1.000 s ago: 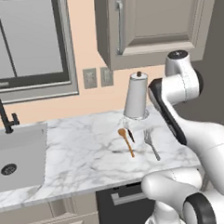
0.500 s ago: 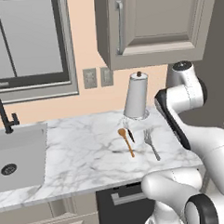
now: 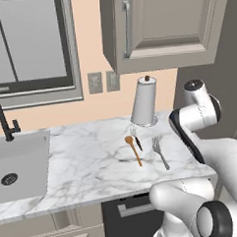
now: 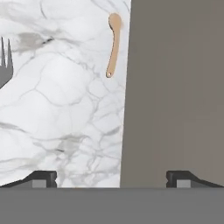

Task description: Organize the utensils by type. Pick up the wooden spoons from the counter and place them in the open cabinet. Then pick up the metallic utensils from the counter and place them in the open drawer.

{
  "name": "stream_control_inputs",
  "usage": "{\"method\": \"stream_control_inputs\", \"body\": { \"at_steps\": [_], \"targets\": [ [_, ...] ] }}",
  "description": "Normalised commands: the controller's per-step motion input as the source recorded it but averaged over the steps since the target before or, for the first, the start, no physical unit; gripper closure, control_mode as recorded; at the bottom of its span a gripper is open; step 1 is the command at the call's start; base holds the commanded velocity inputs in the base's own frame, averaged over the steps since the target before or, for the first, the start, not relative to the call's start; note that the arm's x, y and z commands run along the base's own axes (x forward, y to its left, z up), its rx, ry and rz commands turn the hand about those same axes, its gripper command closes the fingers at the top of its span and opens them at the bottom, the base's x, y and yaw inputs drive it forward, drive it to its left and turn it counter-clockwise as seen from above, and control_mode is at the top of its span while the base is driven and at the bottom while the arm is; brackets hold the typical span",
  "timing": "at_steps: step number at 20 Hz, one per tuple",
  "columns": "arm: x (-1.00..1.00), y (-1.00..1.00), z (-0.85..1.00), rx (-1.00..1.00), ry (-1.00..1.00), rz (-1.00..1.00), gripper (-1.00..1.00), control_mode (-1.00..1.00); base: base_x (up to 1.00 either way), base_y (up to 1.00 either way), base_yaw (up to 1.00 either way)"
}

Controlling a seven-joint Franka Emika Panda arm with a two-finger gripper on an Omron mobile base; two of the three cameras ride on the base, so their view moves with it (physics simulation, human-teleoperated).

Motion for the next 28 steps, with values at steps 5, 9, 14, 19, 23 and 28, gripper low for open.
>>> {"method": "stream_control_inputs", "body": {
  "at_steps": [5, 9, 14, 19, 23, 28],
  "targets": [
    [0.42, -0.08, -0.33, 0.0, -0.06, 0.03, -1.0, -1.0, 0.0, 0.0, 0.0],
    [0.52, -0.02, -0.24, 0.0, -0.01, 0.01, -1.0, -1.0, 0.0, 0.0, 0.0],
    [0.61, -0.01, -0.17, 0.0, -0.01, 0.0, -1.0, -1.0, 0.0, 0.0, 0.0],
    [0.6, -0.1, -0.1, 0.0, 0.0, 0.0, -1.0, -1.0, 0.0, 0.0, 0.0],
    [0.36, -0.34, -0.31, 0.02, 0.03, 0.0, -1.0, -1.0, 0.0, 0.0, 0.0],
    [0.22, -0.41, -0.41, 0.06, 0.02, 0.0, -1.0, -1.0, 0.0, 0.0, 0.0]
  ]
}}
